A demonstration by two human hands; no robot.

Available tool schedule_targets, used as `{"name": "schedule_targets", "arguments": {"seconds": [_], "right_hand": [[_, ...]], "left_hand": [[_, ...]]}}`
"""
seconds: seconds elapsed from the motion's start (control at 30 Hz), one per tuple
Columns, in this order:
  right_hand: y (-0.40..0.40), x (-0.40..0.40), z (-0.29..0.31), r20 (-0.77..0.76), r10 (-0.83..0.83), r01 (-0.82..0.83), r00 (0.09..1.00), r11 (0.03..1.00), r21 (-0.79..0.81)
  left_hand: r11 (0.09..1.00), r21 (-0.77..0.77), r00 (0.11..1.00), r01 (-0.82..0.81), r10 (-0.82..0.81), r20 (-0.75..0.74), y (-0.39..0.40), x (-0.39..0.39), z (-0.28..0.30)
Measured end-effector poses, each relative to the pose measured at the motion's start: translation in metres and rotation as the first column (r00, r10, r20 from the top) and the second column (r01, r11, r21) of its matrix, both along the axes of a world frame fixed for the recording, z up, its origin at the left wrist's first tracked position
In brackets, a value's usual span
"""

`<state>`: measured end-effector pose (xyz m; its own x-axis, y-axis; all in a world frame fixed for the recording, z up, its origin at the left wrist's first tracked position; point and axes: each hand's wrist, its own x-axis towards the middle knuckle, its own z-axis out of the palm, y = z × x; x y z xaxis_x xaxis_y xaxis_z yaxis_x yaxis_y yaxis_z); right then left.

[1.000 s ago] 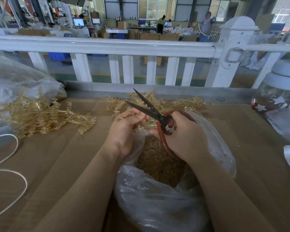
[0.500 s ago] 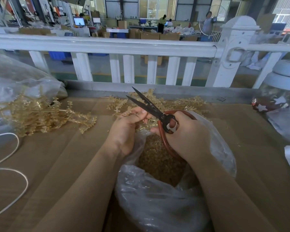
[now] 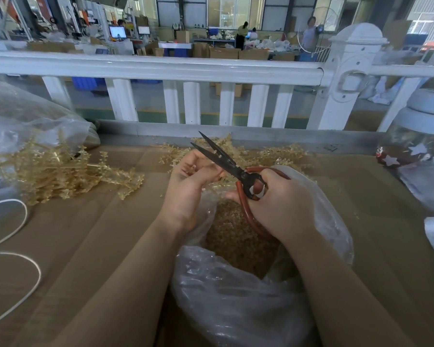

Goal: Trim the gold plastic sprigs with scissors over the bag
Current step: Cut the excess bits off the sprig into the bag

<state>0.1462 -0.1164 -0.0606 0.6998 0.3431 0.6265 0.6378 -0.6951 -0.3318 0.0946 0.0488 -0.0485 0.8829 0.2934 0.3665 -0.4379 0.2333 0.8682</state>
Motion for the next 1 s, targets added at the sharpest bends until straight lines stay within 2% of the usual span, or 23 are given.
{"name": "schedule_targets", "arguments": {"seconds": [0.17,0.57,1.0], "right_hand": [[-0.0014,0.0012,0.0001,-0.02,0.011,-0.011,1.0,1.0,0.013],[-0.0016,-0.0002,0.0009,-0.041,0.051,-0.05,0.998,0.998,0.032],[-0.0008,0.0004,-0.0018,-0.033,0.043,-0.041,0.999,0.996,0.078]], "left_hand": [[0.991,0.07,0.992,-0.11,0.106,0.064,-0.0031,0.0011,-0.0015],[0.965,0.21,0.985,-0.156,0.136,0.109,-0.0027,-0.0021,0.0001],[0.949,0.256,0.982,-0.186,0.167,0.093,-0.0019,-0.002,0.0002]]}}
